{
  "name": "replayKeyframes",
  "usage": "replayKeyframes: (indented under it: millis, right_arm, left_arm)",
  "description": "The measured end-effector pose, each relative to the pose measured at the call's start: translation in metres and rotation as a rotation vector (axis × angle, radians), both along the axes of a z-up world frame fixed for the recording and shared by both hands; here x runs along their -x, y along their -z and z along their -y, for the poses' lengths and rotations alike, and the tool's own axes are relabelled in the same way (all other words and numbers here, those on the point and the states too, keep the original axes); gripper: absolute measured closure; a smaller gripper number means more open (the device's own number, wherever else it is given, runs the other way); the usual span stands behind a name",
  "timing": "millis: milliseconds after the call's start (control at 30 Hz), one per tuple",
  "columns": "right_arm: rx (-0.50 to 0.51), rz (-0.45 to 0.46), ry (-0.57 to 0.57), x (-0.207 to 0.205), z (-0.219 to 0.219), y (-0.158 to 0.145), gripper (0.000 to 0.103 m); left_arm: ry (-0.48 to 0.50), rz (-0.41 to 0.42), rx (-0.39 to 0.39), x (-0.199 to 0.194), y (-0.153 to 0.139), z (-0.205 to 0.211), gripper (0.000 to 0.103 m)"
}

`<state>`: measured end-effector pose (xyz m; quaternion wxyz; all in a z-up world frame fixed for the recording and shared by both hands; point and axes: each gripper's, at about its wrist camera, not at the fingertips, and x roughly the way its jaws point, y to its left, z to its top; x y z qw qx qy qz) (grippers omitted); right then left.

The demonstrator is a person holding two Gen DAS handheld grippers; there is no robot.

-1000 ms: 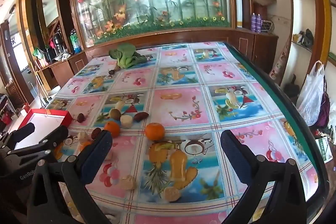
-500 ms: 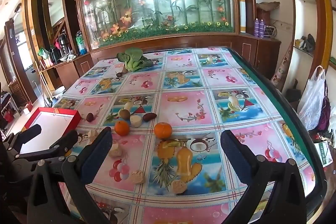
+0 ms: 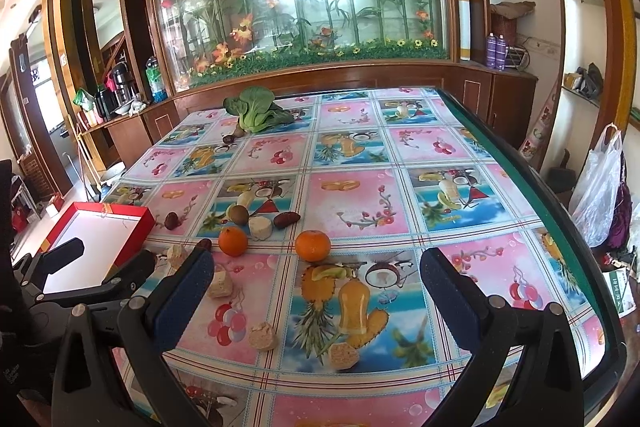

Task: Organize fruits
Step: 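Move both tools toward the oranges on the tablecloth, then grasp an orange with the left tool while the right tool grasps another orange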

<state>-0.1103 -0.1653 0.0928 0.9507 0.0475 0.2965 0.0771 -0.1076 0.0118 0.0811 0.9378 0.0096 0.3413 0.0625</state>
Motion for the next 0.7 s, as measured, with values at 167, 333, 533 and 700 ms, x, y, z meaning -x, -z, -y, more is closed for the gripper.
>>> replayKeyframes:
  millis: [167, 333, 533, 700]
  right_arm:
    - [0.008, -0.036, -0.011, -0.005, 0.007, 0.01, 0.001]
    - [0.029, -0.11, -0.039, -0.029, 0.012, 0.028, 0.001]
    - [-0.036, -0.208, -0.101, -0.072, 0.007, 0.039, 0.001]
    - [-0.041, -0.236, -0.128, -0.092, -0.002, 0.047, 0.003]
  left_arm:
    - [0.005, -0.039, -0.001, -0.005, 0.007, -0.007, 0.0]
    - [0.023, -0.082, -0.025, -0.011, 0.011, -0.032, 0.0]
    - [0.068, -0.106, -0.048, -0.03, 0.005, -0.067, 0.0]
    - [0.15, -0.133, -0.091, -0.045, 0.007, -0.067, 0.0]
